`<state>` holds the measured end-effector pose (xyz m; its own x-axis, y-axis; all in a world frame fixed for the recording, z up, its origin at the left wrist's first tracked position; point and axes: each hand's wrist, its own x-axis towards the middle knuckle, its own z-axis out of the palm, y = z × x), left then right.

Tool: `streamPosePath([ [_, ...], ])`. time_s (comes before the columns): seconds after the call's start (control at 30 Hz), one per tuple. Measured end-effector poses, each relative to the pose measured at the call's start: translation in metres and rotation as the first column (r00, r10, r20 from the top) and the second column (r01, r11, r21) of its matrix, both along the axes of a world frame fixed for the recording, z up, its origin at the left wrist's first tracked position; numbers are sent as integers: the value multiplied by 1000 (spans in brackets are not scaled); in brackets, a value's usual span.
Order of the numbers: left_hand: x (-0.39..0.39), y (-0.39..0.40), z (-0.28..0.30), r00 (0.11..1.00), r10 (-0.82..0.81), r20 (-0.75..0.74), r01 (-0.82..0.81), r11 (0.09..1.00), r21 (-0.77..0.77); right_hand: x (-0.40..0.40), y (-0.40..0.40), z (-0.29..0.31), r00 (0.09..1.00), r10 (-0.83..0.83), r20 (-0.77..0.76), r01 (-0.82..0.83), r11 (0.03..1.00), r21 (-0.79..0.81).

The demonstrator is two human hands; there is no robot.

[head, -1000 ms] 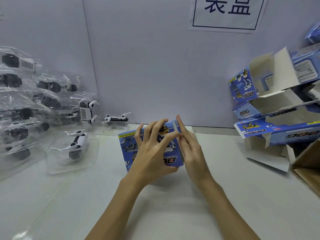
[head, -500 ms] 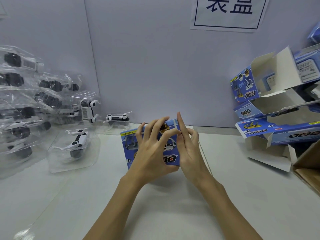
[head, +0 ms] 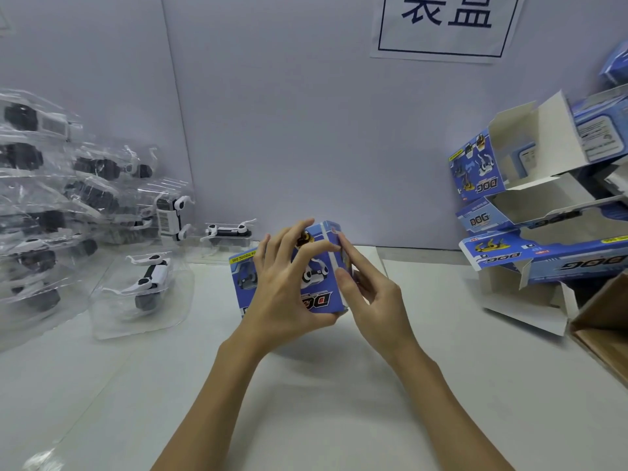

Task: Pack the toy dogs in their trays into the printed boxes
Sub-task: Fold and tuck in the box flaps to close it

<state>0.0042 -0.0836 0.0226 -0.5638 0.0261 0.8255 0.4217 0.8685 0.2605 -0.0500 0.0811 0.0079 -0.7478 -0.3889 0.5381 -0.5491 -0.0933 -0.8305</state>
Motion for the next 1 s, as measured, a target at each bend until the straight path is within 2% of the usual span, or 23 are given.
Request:
streamPosePath([
  [0.13,-1,1,-1,1000,-4,-6,4,1000,2,-2,2,-1,995,-37,-89,42,998,51],
  [0.3,-2,4,-2,997,56,-58,-56,998,16,7,-14,-9,995,0,-102,0,1000,1],
  [0.4,-3,3,-5,994,90,-64,-91,996,-6,8,-18,-14,980,-77,-182,88,995,55],
  [0.53,-5,5,-7,985,157,-75,-161,986,-44,5,-18,-18,980,-109,-166,119,992,52],
  [0.73,-4,2,-6,981,174,-83,-180,981,-68,2,-18,-18,973,-89,-215,120,984,134],
  [0.8,-3,3,-4,981,176,-76,-181,981,-74,2,-15,-16,981,-41,-188,63,991,114],
  [0.9,-3,1,-3,987,143,-66,-148,986,-74,2,-9,-10,997,54,-55,-55,998,-20],
  [1.0,-4,-1,-3,993,105,-53,-109,992,-65,1,-8,-7,998,50,-35,-52,997,-64],
])
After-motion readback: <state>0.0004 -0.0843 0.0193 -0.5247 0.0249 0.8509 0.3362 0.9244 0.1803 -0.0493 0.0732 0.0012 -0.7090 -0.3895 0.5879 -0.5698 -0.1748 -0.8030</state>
